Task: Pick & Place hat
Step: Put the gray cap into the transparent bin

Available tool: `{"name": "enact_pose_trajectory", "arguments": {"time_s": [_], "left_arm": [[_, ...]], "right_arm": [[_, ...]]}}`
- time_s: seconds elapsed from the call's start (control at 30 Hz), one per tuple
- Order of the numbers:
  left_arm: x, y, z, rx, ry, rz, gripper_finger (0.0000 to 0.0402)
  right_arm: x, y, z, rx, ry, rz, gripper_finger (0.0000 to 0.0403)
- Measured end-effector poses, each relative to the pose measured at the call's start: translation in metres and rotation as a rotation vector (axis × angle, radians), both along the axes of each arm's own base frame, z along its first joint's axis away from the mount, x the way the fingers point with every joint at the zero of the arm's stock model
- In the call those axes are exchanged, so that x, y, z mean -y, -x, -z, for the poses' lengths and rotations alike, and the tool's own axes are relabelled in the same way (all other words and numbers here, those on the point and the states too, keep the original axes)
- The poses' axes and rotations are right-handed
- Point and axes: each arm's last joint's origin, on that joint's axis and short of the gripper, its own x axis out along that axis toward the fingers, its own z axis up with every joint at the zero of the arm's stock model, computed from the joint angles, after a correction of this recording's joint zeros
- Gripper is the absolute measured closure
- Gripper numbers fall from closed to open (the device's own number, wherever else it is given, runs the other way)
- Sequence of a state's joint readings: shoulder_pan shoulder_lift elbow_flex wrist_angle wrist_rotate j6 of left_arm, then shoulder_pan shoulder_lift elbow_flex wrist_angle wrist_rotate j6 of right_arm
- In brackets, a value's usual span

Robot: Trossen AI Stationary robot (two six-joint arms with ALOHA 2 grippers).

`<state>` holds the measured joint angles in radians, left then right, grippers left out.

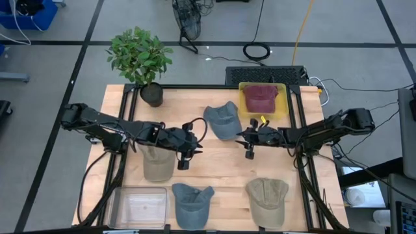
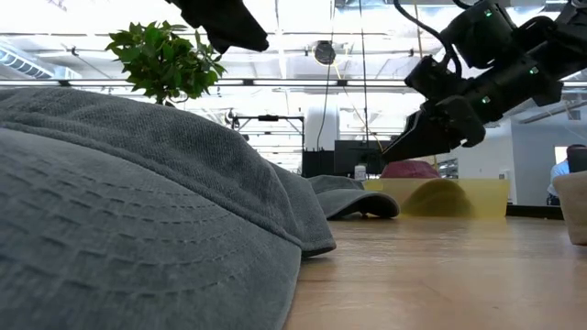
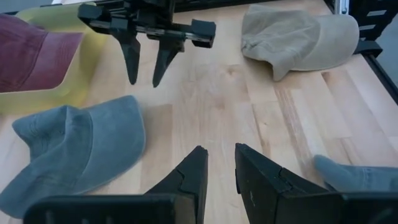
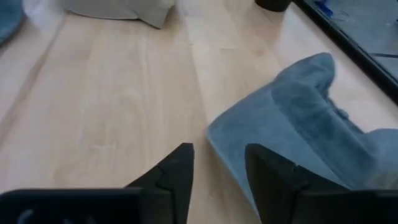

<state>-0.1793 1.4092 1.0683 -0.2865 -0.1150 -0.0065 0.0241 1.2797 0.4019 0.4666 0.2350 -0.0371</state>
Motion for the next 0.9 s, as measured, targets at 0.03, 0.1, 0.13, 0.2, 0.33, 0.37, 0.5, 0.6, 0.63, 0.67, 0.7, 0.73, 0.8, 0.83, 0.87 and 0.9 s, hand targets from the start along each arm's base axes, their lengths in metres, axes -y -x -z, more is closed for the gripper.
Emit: {"name": "enact_pose_trajectory", "arguments": {"time_s": [0.03, 0.1, 0.13, 0.2, 0.33, 0.37, 0.5, 0.6, 0.63, 0.67, 0.7, 0.73, 0.8, 0.83, 0.87, 0.9], "left_arm": [[0.0, 0.0, 0.0, 0.002, 0.0, 0.0, 0.0314], [0.0, 0.0, -0.001, 0.008, 0.001, 0.0, 0.0314], [0.0, -0.001, -0.001, 0.01, 0.001, -0.002, 0.0314], [0.0, -0.001, -0.001, 0.011, 0.0, -0.009, 0.0314], [0.001, 0.0, -0.001, 0.007, 0.011, -0.013, 0.0314], [0.002, 0.0, 0.0, 0.004, 0.011, -0.012, 0.0314], [0.004, 0.001, 0.0, 0.004, 0.008, -0.012, 0.0314], [0.004, 0.001, 0.0, 0.004, 0.008, -0.013, 0.0314], [0.004, 0.0, 0.0, 0.006, 0.008, -0.012, 0.0314], [0.003, 0.0, -0.001, 0.009, 0.006, -0.011, 0.0314], [0.003, 0.0, -0.001, 0.017, 0.004, -0.011, 0.0314], [0.003, -0.001, -0.002, 0.027, 0.002, -0.012, 0.0314], [0.003, -0.002, -0.004, 0.051, 0.003, -0.011, 0.0314], [0.003, -0.002, -0.005, 0.058, 0.004, -0.011, 0.0314], [0.003, -0.003, -0.005, 0.059, 0.004, -0.011, 0.0314], [0.003, -0.002, -0.005, 0.058, 0.004, -0.011, 0.0314]], "right_arm": [[-0.002, 0.0, 0.0, 0.0, -0.009, -0.004, 0.0267], [-0.006, 0.001, 0.001, -0.007, -0.024, -0.015, 0.0267], [-0.008, 0.001, 0.002, -0.014, -0.025, -0.024, 0.0267], [-0.012, 0.002, 0.002, -0.024, -0.024, -0.039, 0.0269], [-0.015, 0.001, 0.001, -0.006, -0.003, -0.067, 0.0272], [-0.016, 0.0, 0.0, 0.005, 0.002, -0.07, 0.0272], [-0.016, -0.002, -0.005, 0.058, 0.002, -0.071, 0.0272], [-0.015, -0.002, -0.004, 0.046, 0.009, -0.052, 0.0272], [-0.015, -0.001, -0.003, 0.038, 0.009, -0.038, 0.0272], [-0.014, 0.0, -0.002, 0.023, 0.003, -0.022, 0.0272], [-0.014, 0.001, 0.0, 0.004, -0.005, -0.01, 0.0272], [-0.014, 0.002, 0.002, -0.012, -0.018, -0.002, 0.0272], [-0.015, 0.003, 0.002, -0.022, -0.037, 0.005, 0.0272], [-0.016, 0.003, 0.002, -0.019, -0.039, 0.001, 0.0272], [-0.017, 0.003, 0.001, -0.011, -0.039, -0.003, 0.0272], [-0.018, 0.003, 0.0, -0.003, -0.038, -0.007, 0.0272]]}}
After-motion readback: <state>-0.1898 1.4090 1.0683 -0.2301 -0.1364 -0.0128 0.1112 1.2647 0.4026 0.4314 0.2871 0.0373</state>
